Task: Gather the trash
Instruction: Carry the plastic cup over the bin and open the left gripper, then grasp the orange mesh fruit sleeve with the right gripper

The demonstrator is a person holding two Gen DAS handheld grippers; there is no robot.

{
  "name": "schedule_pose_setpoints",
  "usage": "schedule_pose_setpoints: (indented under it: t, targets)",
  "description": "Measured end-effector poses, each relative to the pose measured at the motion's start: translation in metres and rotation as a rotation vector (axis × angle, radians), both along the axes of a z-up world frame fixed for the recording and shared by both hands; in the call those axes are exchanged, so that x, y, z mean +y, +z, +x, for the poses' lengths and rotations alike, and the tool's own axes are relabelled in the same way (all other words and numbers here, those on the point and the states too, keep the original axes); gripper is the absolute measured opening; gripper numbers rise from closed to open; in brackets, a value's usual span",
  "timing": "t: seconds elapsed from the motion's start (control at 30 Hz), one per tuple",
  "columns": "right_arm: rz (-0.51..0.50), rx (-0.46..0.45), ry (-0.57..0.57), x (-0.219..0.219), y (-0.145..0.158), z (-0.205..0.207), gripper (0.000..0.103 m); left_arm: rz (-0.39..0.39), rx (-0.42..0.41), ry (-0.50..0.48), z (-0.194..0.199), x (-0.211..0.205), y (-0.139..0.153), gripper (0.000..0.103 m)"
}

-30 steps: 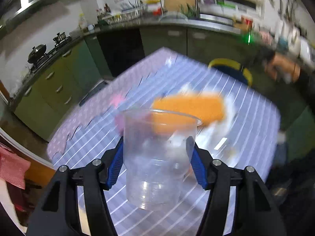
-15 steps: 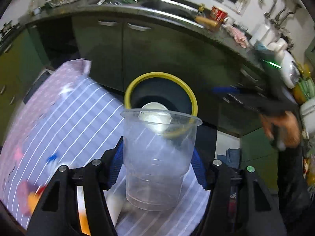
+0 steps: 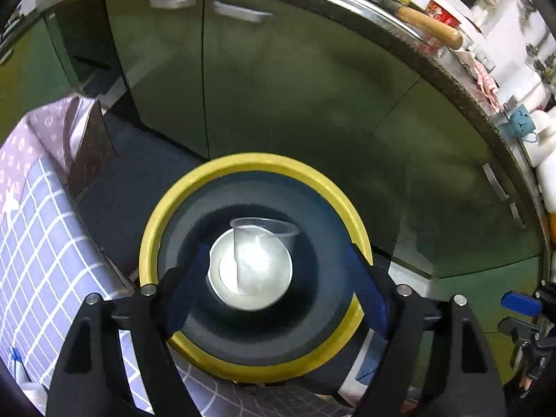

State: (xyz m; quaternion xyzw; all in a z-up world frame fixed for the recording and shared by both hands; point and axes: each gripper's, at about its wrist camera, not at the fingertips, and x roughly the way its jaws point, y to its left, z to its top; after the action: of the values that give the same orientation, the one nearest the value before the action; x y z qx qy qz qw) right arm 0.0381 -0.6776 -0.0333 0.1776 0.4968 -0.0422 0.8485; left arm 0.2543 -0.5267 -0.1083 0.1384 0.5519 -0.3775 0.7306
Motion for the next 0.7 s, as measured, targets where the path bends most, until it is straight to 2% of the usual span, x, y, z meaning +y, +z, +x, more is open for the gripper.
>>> schedule_pose_setpoints:
  t: [0.07, 0.17, 0.27, 0.33, 0.47, 0.53, 0.63, 0.7]
  targets:
    - [0.001, 0.001, 0.007, 0.001, -0.001, -0.001, 0.024, -0.031, 0.019, 0.009, -0.003, 0.01, 0.013, 0.075]
    - [-0.004, 0.004, 0.031, 0.013, -0.002, 0.007, 0.033, -0.104, 0.01, 0.028, -0.008, 0.04, 0.049, 0.076]
    - [0.001, 0.002, 0.071, 0.032, -0.006, 0.02, 0.034, -0.186, -0.019, 0.069, -0.017, 0.09, 0.097, 0.078]
    - [0.014, -0.007, 0.127, 0.057, -0.005, 0.029, 0.036, -0.233, -0.059, 0.101, -0.029, 0.138, 0.13, 0.079]
    - [0.055, -0.011, 0.315, 0.127, -0.006, 0.055, 0.047, -0.257, -0.152, 0.185, -0.045, 0.232, 0.169, 0.085]
    - [0.087, -0.007, 0.403, 0.165, -0.006, 0.065, 0.054, -0.25, -0.192, 0.24, -0.048, 0.278, 0.178, 0.086]
    - [0.137, 0.0, 0.547, 0.223, -0.003, 0.085, 0.055, -0.251, -0.225, 0.326, -0.06, 0.349, 0.187, 0.087]
    - [0.138, -0.011, 0.618, 0.256, 0.002, 0.095, 0.055, -0.223, -0.276, 0.383, -0.069, 0.39, 0.188, 0.088]
